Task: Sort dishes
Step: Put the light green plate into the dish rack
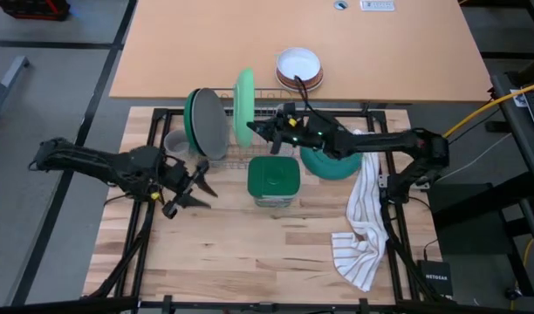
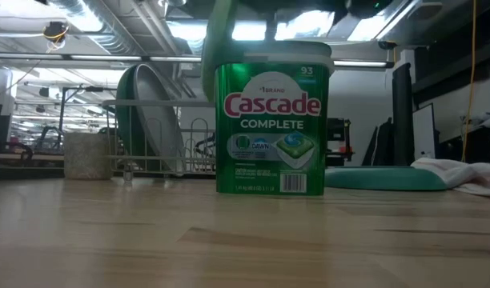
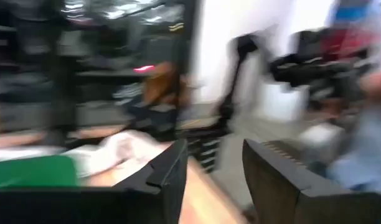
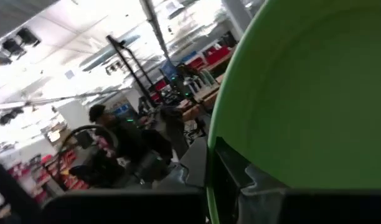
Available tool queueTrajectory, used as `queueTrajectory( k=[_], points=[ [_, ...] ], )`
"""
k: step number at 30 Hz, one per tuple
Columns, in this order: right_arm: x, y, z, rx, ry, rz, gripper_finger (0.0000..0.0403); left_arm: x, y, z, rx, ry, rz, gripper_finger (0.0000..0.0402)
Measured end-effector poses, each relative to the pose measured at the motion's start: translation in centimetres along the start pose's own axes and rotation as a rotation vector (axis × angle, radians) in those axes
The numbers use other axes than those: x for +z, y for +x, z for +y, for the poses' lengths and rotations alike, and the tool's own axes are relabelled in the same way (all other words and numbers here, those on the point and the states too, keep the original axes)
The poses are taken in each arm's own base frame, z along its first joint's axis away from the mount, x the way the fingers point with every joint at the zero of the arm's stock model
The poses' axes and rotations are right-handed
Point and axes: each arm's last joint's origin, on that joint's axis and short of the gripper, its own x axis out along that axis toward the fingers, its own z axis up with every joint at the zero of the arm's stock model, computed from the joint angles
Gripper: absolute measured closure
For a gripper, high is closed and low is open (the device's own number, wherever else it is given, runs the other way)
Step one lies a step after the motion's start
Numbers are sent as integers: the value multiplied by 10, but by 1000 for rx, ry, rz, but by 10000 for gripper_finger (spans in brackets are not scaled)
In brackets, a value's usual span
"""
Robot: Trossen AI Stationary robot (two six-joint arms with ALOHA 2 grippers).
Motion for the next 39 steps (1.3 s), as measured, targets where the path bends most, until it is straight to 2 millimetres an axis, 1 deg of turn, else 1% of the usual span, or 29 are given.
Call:
queueTrajectory(
  k=[4,6,9,11,13,17,24,27,30,35,39],
  points=[
    [-11,9,-22,-10,61,7,395,2,-27,-3,226,37,54,278],
    [-15,13,-29,1,86,-3,395,3,-38,-5,309,50,66,286],
    [-20,17,-40,-2,119,-21,396,2,-50,-7,381,50,82,294],
    [-25,19,-46,-20,146,-22,395,2,-55,-8,396,49,89,299],
    [-29,20,-53,-56,159,-29,395,1,-57,-9,399,49,97,303],
    [-36,27,-59,-71,163,-33,395,-1,-57,-8,401,44,122,309],
    [-39,55,-63,-30,179,-18,395,-9,-53,-6,411,28,199,312],
    [-40,63,-65,-41,186,14,395,-12,-52,-5,415,5,224,313],
    [-42,65,-66,-71,166,51,395,-14,-53,-5,419,-19,243,316],
    [-43,65,-67,-79,166,60,395,-16,-53,-5,422,-29,261,316],
    [-46,64,-70,-136,168,85,395,-16,-53,-5,422,-31,260,316]
  ],
)
